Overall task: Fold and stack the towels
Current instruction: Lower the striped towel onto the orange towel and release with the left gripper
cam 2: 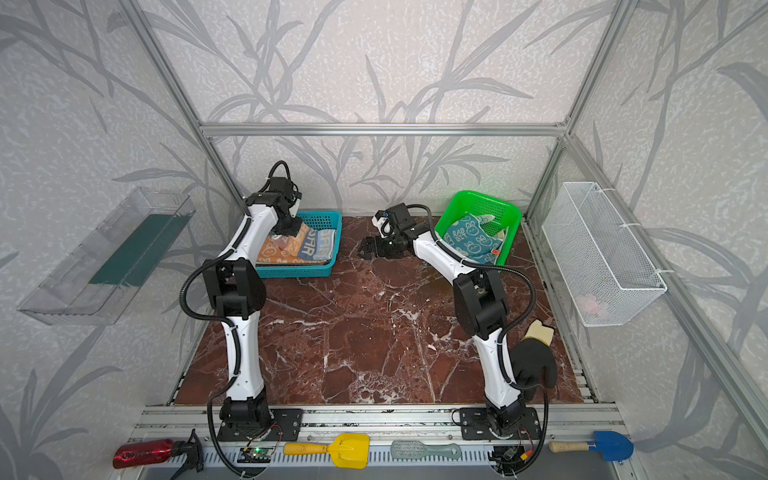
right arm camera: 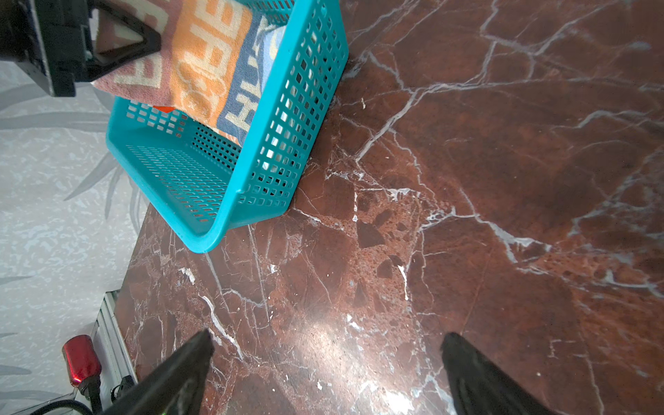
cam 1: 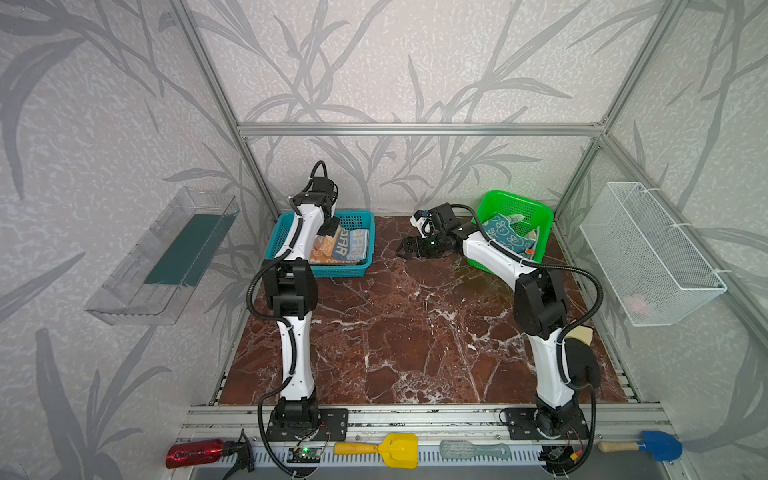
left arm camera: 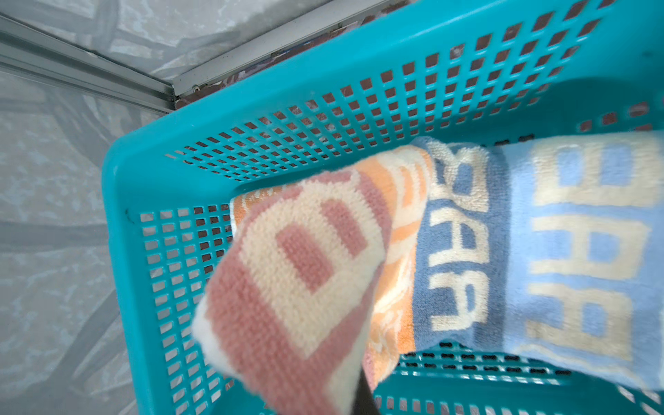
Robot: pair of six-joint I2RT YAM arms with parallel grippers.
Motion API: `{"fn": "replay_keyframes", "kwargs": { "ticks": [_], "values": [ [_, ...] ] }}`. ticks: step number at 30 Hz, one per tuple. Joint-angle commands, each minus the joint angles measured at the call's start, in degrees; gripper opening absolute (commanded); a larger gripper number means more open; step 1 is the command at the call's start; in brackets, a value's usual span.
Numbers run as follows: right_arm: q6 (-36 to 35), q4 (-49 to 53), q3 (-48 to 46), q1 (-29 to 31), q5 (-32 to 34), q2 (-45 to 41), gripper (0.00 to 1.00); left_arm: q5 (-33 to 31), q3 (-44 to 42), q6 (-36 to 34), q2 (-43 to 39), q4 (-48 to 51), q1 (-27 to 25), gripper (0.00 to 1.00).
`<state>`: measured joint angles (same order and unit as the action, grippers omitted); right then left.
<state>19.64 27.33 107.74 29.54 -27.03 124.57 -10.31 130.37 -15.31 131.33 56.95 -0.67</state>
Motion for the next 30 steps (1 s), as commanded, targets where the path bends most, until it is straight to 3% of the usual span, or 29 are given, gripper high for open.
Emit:
{"fn": "replay_keyframes", "kwargs": {
  "ticks": [1, 19, 30],
  "values": [
    [-0.3, 1.13, 1.42, 0.19, 0.12, 0.57, 0.99, 2.24, 1.23, 0.22, -4.5, 2.37, 0.15, 0.0],
    [-0.49, 1.18, 1.53, 0.31, -0.02, 1.24, 0.99, -9.61, -2.88, -4.35, 0.94, 0.17, 1.33, 0.0],
    [-0.43, 1.23, 1.67, 0.26, -0.14, 1.65, 0.99, -12.38, -1.57, -3.18, 5.8, -0.55, 2.16, 0.01]
  ]
}}
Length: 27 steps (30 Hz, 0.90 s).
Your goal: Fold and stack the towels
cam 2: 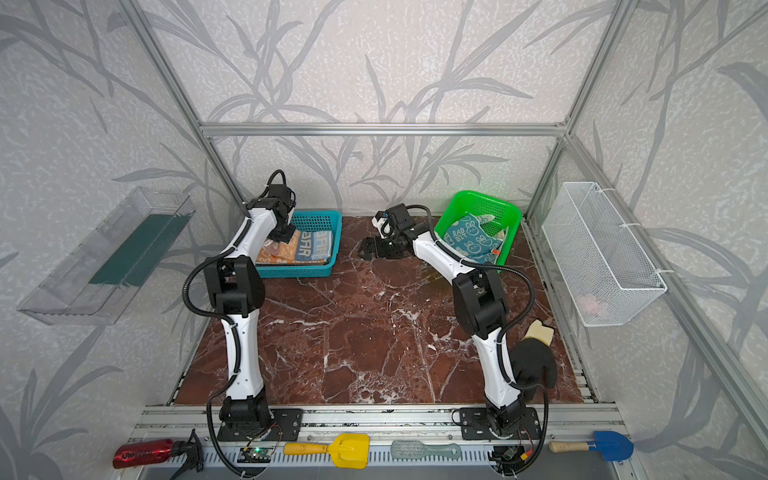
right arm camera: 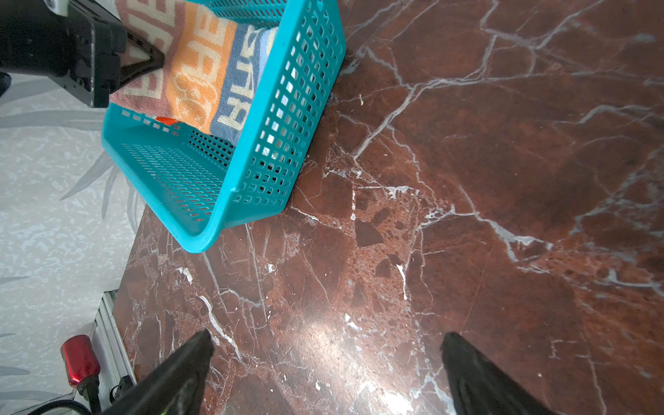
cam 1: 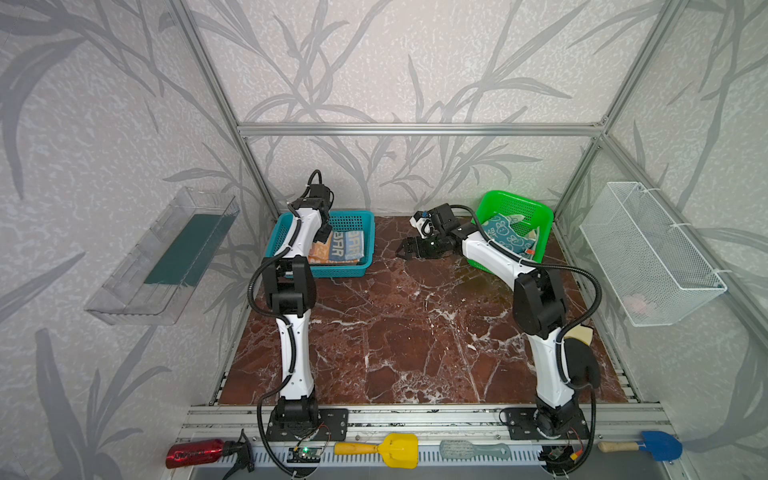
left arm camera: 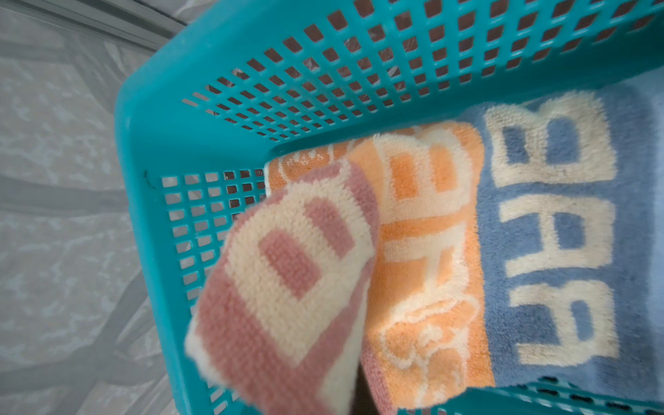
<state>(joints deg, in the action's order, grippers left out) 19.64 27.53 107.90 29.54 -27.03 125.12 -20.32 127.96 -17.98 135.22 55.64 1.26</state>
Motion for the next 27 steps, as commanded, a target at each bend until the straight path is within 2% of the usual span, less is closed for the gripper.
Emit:
{"fn": "replay_keyframes", "kwargs": {
  "ticks": [1, 5, 7, 10, 11, 12, 14, 19, 22, 24, 27],
  "values": [
    [-0.52, 1.04, 1.38, 0.29, -0.11, 1.01, 0.99, -2.52, 1.03, -0.23, 2.23, 0.74, 0.32, 0.05],
    [-0.65, 1.01, 1.03, 0.3, 0.13, 0.63, 0.99, -2.64, 1.72, 0.7, 2.94, 1.05, 0.16, 0.17],
    [-0.64, 1.03, 1.03, 0.27, 0.04, 0.46, 0.99, -3.89, 2.17, 1.45, 2.91, 0.88, 0.18, 0.37],
    [-0.61, 0.99, 1.06, 0.27, -0.17, 0.22, 0.99, -3.68, 2.97, 2.77, 2.08, 0.47, 0.21, 0.54],
    [-0.73, 1.01, 1.0, 0.26, -0.13, 0.05, 0.99, -3.55, 3.52, 3.38, 1.72, 0.49, 0.23, 0.66],
    [-0.9, 1.11, 1.0, 0.26, -0.13, -0.15, 0.99, -3.12, 4.22, 4.14, 1.23, 0.53, 0.21, 0.74],
    [-1.07, 1.04, 0.43, 0.26, 0.19, -0.91, 0.99, -2.25, 5.2, 5.23, 0.0, 0.25, -0.03, 0.99],
    [-1.33, 0.97, -1.35, -1.02, 1.25, -5.22, 0.99, -0.4, 6.07, 7.32, -3.95, -1.76, -2.19, 0.99],
    [-2.04, 2.57, -2.7, -3.71, 5.06, -9.48, 0.99, -1.72, 3.81, 9.77, -8.63, -5.27, -5.49, 0.99],
    [-2.12, 3.66, -4.32, -6.43, 11.21, -12.42, 0.99, -0.72, -5.94, 10.58, -16.19, -16.99, -8.7, 0.99],
    [-1.74, 3.36, -6.96, -10.5, 19.73, -15.4, 0.99, 5.14, -27.82, 14.41, -28.45, -44.1, -12.34, 0.99]
  ]
}}
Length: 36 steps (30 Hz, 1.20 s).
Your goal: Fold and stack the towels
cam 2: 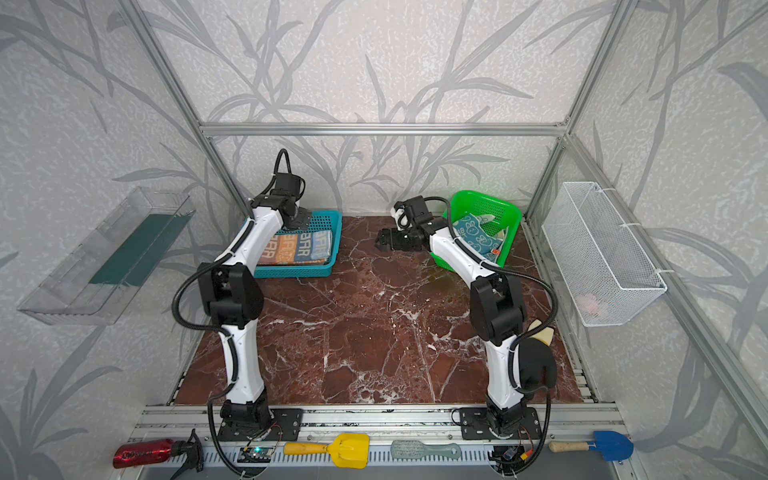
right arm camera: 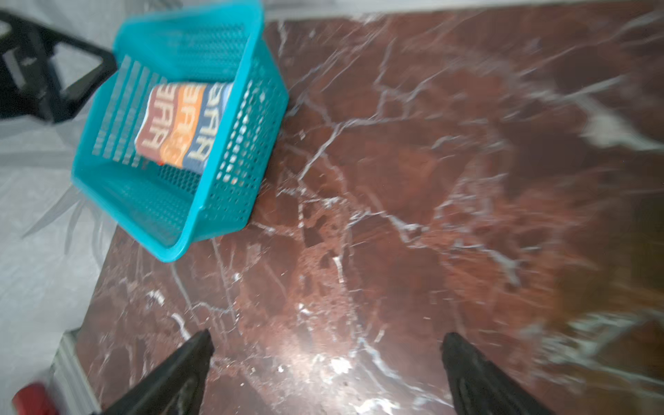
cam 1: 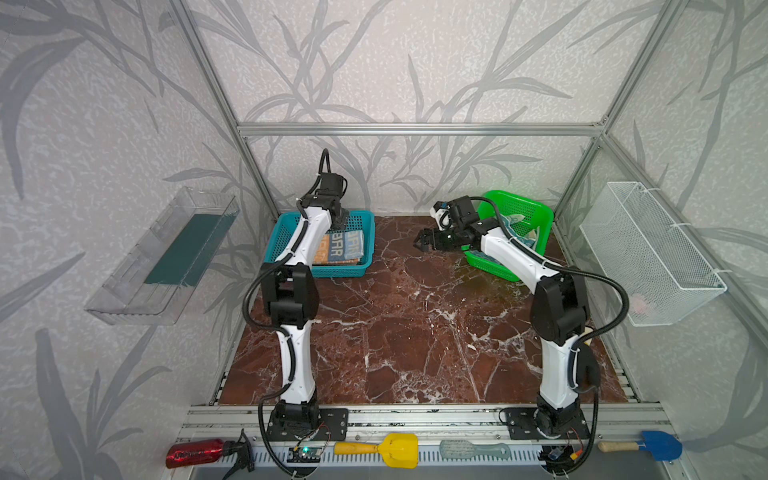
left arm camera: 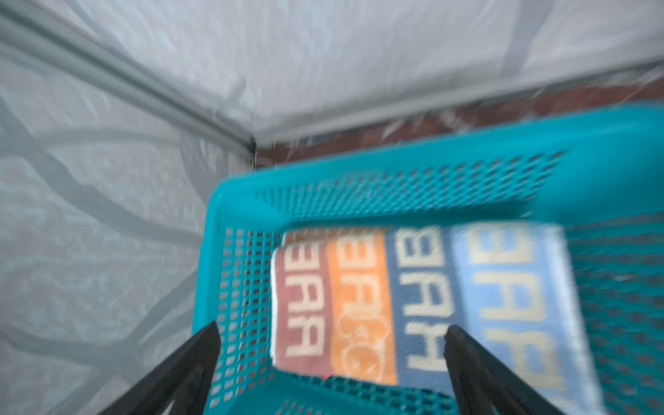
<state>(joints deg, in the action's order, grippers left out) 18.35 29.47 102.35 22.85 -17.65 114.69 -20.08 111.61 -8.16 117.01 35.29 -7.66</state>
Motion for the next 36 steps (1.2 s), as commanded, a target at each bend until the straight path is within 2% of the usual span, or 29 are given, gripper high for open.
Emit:
{"fn": "replay_keyframes", "kwargs": {
  "ticks": [1, 2, 3, 6, 8, 12, 15, 18, 21, 24, 28, 33, 36],
  "values": [
    [-0.06, 1.77, -1.68, -5.16, 11.87, -5.3, 0.99, 7.43, -15.82, 6.3, -12.63, -29.16, -4.19, 0.99],
    [0.39, 1.9, -2.06, -6.74, 13.94, -5.44, 0.99, 12.89, -18.59, 8.3, -14.02, -33.58, -4.82, 0.99],
    [0.86, 1.62, -2.59, -8.13, 16.21, -5.45, 0.99, 17.32, -18.13, 9.88, -13.99, -33.52, -5.64, 0.99],
    [1.61, -0.05, -3.55, -11.7, 20.92, -4.11, 0.99, 22.16, -15.53, 10.75, -12.05, -33.74, -10.69, 0.99],
    [2.14, 0.73, -1.76, -13.81, 22.58, -1.15, 0.99, 22.23, -14.99, 10.08, -10.69, -35.99, -14.55, 0.99],
    [2.72, 4.14, 3.38, -17.28, 22.47, 6.06, 0.99, 24.21, -8.45, 9.49, -4.06, -34.34, -21.42, 0.99],
    [2.59, 7.79, 7.54, -18.01, 19.27, 11.07, 0.99, 25.39, -3.0, 7.81, 1.36, -32.09, -25.32, 0.99],
    [2.5, 11.14, 10.54, -18.29, 16.91, 14.98, 0.99, 25.27, 2.72, 7.92, 6.6, -28.34, -27.43, 0.99],
    [2.67, 10.09, 10.68, -18.28, 13.93, 16.92, 0.99, 26.38, 6.31, 10.0, 10.36, -26.4, -27.6, 0.99],
    [2.79, 12.02, 14.58, -18.11, 10.56, 20.72, 0.99, 25.93, 9.65, 8.87, 13.37, -23.26, -27.87, 0.99],
    [2.49, 15.64, 19.73, -17.93, 9.83, 25.15, 0.99, 21.07, 12.31, 6.64, 15.24, -21.04, -28.2, 0.99],
    [2.97, 16.96, 21.09, -17.87, 11.57, 27.07, 0.88, 15.06, 14.34, 5.44, 16.18, -19.88, -28.29, 0.99],
    [2.7, 18.71, 22.32, -17.93, 12.25, 28.44, 0.77, 15.44, 15.87, 2.34, 16.32, -17.33, -28.3, 0.99]
  ]
}}
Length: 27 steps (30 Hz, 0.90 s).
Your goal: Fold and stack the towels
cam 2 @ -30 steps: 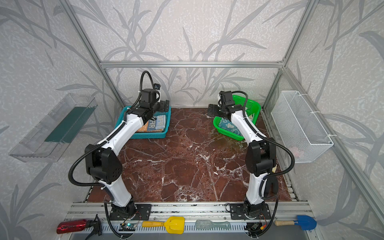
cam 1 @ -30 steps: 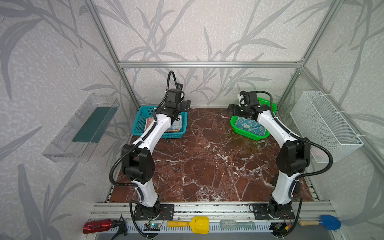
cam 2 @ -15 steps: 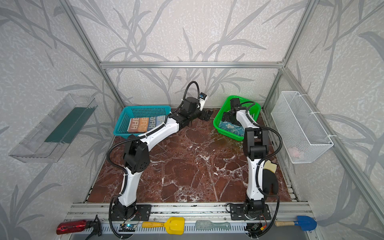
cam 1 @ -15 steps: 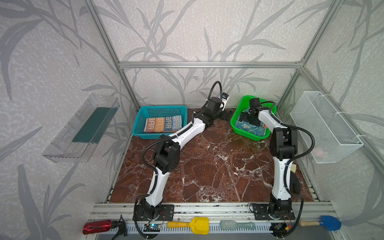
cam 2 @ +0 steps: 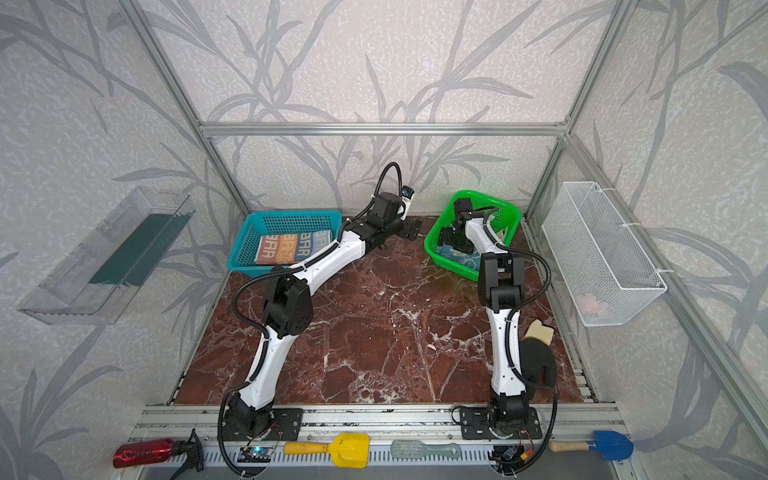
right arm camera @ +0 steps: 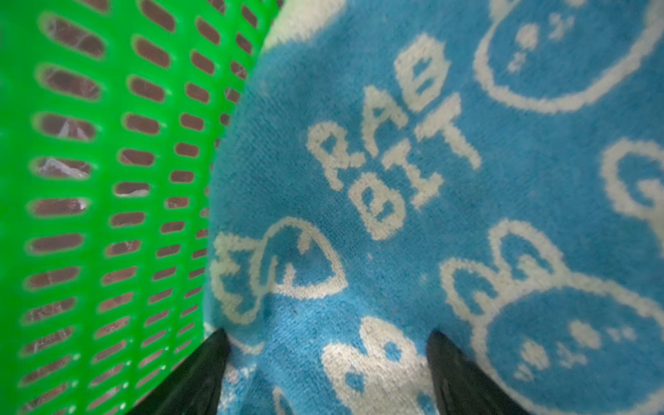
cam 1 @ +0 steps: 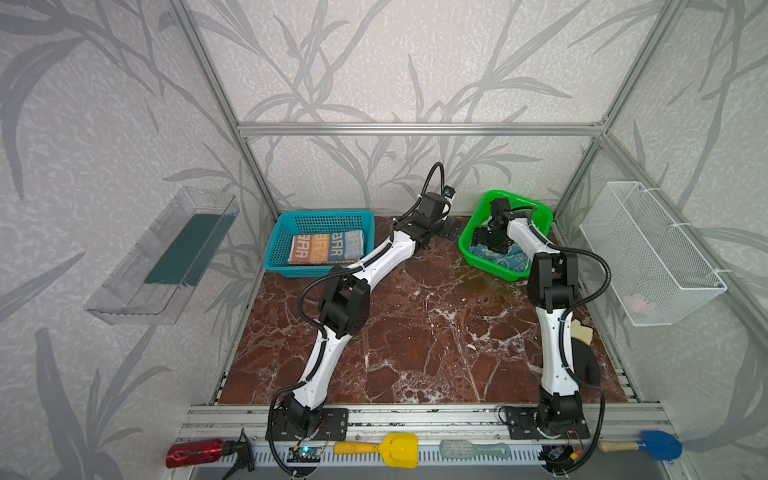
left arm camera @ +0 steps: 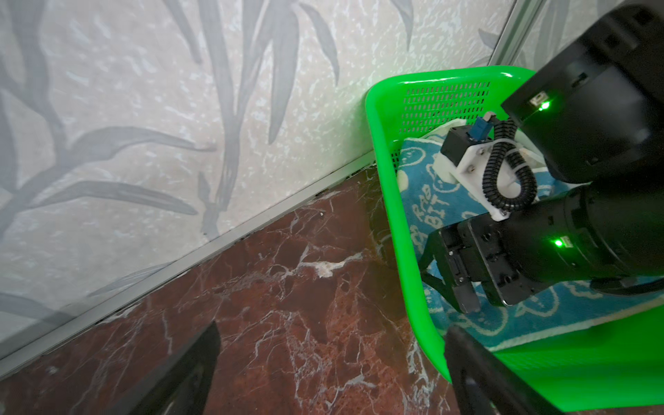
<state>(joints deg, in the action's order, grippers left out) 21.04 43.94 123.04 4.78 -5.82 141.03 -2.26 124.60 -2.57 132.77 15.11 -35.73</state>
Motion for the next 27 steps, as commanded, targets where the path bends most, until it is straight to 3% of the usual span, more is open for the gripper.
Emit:
{"fn": "replay_keyframes", "kwargs": {
  "ticks": [1, 5, 9, 14, 20, 27],
  "values": [
    [-0.02, 4.35, 1.61, 0.14, 0.61, 2.31, 0.72, -1.79, 2.98, -4.08, 0.47, 3.32, -0.23, 0.99],
    [-0.12, 4.42, 1.32, 0.06, 0.64, 2.36, 0.37, -2.08, 3.31, -3.95, -0.12, 4.73, -0.39, 0.99],
    [-0.79, 5.05, 1.84, 0.06, -0.21, 0.52, 0.12, -4.36, -0.55, -3.74, -2.34, 2.22, -0.55, 0.99],
    [-2.21, 5.32, 1.02, 0.06, -1.26, -7.92, 0.01, -8.61, 2.93, -1.43, -3.57, 7.29, -1.44, 0.99],
    [-4.31, 6.41, 0.75, 1.58, -0.79, -19.85, 0.0, -7.79, 6.71, 2.74, -7.47, 13.98, -0.92, 0.99],
    [-4.61, 6.87, 0.27, 2.61, -3.97, -24.53, 0.0, -8.41, 1.88, 6.11, -13.86, 17.76, -0.1, 0.99]
  ]
}}
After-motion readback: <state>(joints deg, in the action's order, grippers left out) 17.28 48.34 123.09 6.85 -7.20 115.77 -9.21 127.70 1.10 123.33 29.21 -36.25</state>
